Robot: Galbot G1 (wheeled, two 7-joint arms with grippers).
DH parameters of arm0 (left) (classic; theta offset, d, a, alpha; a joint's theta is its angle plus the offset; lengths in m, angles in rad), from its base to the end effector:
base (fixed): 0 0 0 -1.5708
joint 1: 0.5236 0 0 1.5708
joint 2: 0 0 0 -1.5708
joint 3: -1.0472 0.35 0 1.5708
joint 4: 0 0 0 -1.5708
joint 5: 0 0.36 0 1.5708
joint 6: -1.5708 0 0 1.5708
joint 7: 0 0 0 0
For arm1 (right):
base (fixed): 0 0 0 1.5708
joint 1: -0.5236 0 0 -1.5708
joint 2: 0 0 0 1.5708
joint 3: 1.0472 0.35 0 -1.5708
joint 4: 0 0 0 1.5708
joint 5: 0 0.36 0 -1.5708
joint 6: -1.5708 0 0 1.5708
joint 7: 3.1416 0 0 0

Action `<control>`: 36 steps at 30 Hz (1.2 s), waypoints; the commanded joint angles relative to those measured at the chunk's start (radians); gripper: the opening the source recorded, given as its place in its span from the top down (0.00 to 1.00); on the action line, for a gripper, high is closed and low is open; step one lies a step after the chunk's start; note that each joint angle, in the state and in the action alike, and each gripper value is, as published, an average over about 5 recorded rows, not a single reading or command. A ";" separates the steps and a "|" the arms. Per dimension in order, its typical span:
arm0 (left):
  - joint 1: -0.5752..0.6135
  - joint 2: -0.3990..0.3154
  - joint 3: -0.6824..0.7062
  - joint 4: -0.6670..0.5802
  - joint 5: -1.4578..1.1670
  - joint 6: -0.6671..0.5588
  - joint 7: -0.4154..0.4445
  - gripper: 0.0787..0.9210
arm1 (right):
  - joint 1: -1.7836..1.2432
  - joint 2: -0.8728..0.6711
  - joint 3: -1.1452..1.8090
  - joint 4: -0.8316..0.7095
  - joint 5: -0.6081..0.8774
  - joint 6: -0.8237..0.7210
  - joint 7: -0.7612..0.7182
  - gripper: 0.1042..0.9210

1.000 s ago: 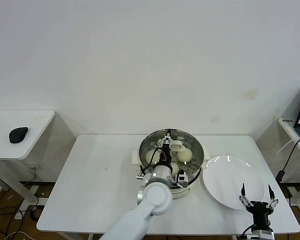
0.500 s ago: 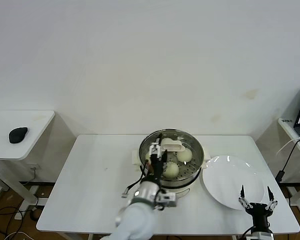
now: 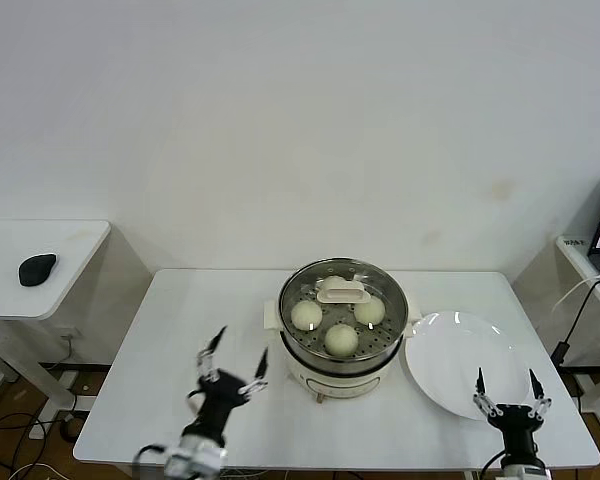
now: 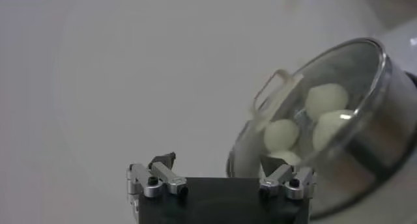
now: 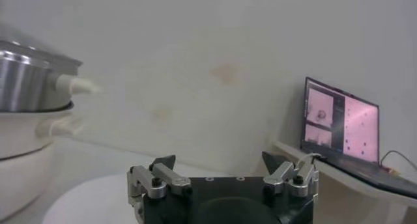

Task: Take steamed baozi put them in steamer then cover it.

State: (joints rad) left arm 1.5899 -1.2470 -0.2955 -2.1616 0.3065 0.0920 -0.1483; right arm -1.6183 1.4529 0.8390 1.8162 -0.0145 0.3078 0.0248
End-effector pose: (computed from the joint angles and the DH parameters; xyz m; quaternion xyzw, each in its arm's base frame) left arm 0.1651 -0.0165 -0.2902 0.0959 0.9680 0.2318 0.0059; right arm 0.1453 -0.1385 -0.3881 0.1117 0.9839 -0.1396 0.0012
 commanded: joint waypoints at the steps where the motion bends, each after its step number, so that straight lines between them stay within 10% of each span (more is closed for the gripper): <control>1: 0.324 0.004 -0.268 -0.020 -0.550 -0.266 -0.157 0.12 | -0.127 -0.098 -0.065 0.050 0.131 -0.020 -0.044 0.12; 36: 0.369 -0.006 -0.286 0.107 -0.569 -0.310 -0.043 0.12 | -0.280 -0.120 -0.159 0.161 0.177 -0.089 -0.140 0.12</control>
State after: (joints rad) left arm 1.9441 -1.2566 -0.5649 -2.0681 -0.2434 -0.2133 -0.2075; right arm -1.8801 1.3329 0.6925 1.9593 0.1745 0.2404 -0.1067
